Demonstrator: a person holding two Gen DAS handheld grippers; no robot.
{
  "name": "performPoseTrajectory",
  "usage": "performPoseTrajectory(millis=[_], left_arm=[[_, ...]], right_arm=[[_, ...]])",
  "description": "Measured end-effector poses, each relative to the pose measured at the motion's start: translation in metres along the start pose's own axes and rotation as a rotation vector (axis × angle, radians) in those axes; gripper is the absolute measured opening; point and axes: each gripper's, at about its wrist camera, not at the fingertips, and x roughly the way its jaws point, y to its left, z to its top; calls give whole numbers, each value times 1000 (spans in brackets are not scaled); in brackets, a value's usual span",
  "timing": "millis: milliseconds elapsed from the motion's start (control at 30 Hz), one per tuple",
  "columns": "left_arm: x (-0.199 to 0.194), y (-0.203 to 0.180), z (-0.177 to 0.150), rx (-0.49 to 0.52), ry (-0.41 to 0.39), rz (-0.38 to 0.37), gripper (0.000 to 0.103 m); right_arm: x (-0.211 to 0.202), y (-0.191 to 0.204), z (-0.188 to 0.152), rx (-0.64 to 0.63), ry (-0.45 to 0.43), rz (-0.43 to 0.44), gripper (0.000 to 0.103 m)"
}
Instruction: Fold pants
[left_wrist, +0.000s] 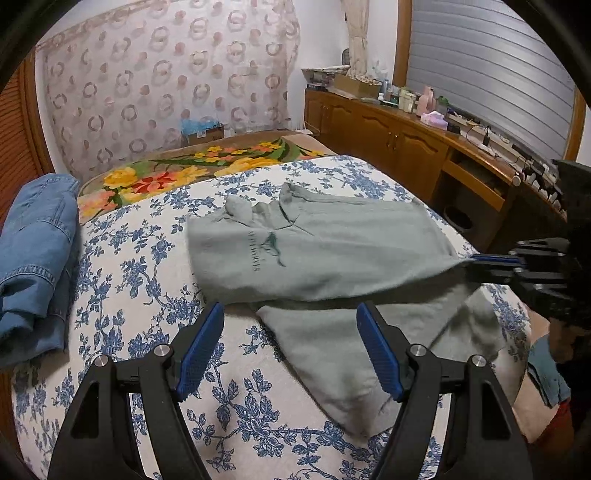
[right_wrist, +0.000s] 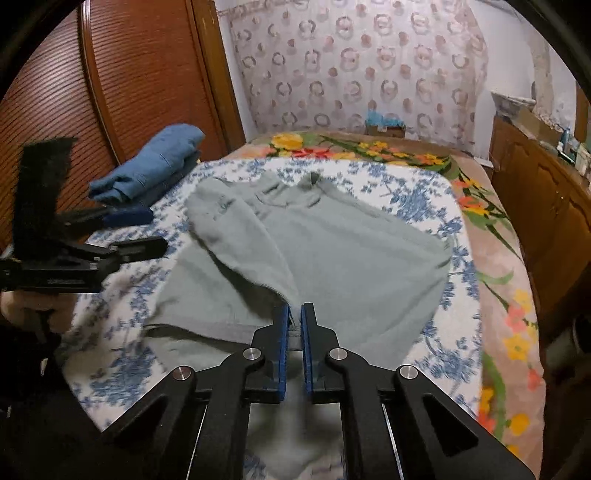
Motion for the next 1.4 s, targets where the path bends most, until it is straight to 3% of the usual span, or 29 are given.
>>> performPoseTrajectory(millis=[367, 700, 900, 1033, 1400], left_arm=[[-7, -17, -3, 28, -15, -39, 75], [0, -29, -13, 55, 20, -34, 75], [11, -30, -17, 39, 48, -28, 75], [15, -30, -22, 46, 59, -12, 75], [18, -8, -28, -19, 50, 23, 75]], right_arm=[[-54, 0, -31, 62, -22, -6, 6], [-40, 2, -55, 92, 70, -21, 6], [-36, -8, -50, 119, 78, -33, 11], [-42, -9, -47, 108, 50, -56, 25], [-13, 6, -11, 23, -14, -24, 26]])
